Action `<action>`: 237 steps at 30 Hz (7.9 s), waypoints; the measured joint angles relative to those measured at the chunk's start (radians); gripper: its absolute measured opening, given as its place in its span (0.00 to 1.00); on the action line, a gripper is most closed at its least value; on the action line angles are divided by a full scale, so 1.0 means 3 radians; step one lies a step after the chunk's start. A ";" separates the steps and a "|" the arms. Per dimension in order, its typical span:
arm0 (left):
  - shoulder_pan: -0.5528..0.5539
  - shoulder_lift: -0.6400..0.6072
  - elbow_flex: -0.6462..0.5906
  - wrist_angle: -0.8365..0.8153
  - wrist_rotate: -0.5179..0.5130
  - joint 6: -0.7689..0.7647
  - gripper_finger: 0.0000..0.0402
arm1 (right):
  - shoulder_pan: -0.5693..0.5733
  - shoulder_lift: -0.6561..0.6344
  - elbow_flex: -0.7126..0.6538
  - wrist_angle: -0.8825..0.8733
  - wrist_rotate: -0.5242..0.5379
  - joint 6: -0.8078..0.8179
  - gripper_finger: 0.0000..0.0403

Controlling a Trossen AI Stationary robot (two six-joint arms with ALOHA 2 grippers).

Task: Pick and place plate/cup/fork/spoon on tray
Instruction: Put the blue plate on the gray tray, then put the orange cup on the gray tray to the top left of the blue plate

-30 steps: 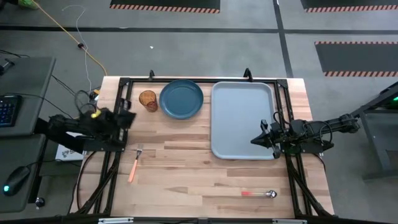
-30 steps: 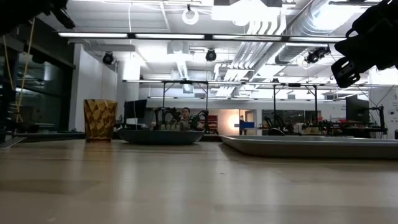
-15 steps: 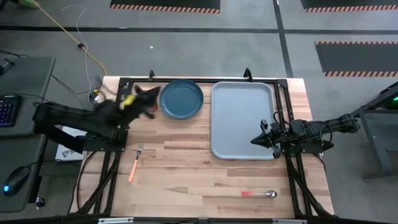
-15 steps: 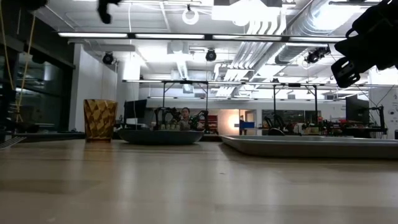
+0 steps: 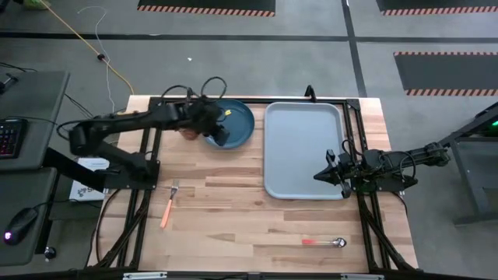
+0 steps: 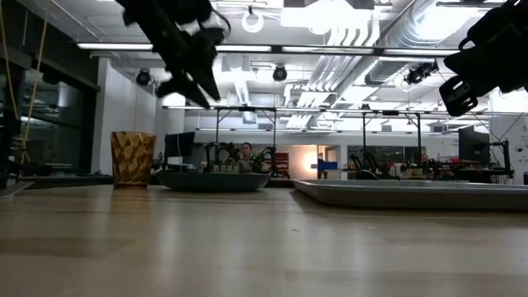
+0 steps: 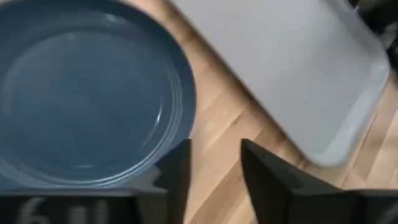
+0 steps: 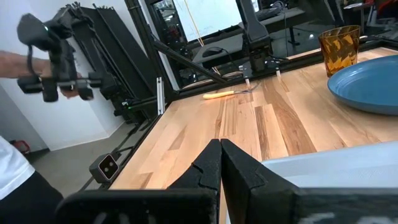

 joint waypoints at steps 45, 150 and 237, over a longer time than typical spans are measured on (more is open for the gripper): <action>-0.0197 0.1389 0.1191 0.0300 -0.0753 0.2232 0.01 | 0.0000 0.0000 0.0001 0.0000 0.0000 0.0000 0.00; -0.0603 -0.0777 -0.0484 0.2144 -0.0140 -0.0038 0.52 | 0.0000 0.0043 0.0000 0.0019 0.0044 -0.0197 0.00; 0.0829 0.0651 0.0047 -0.1122 -0.0261 0.0635 0.03 | -0.1396 0.2928 0.2435 -0.1373 0.0557 0.1139 0.58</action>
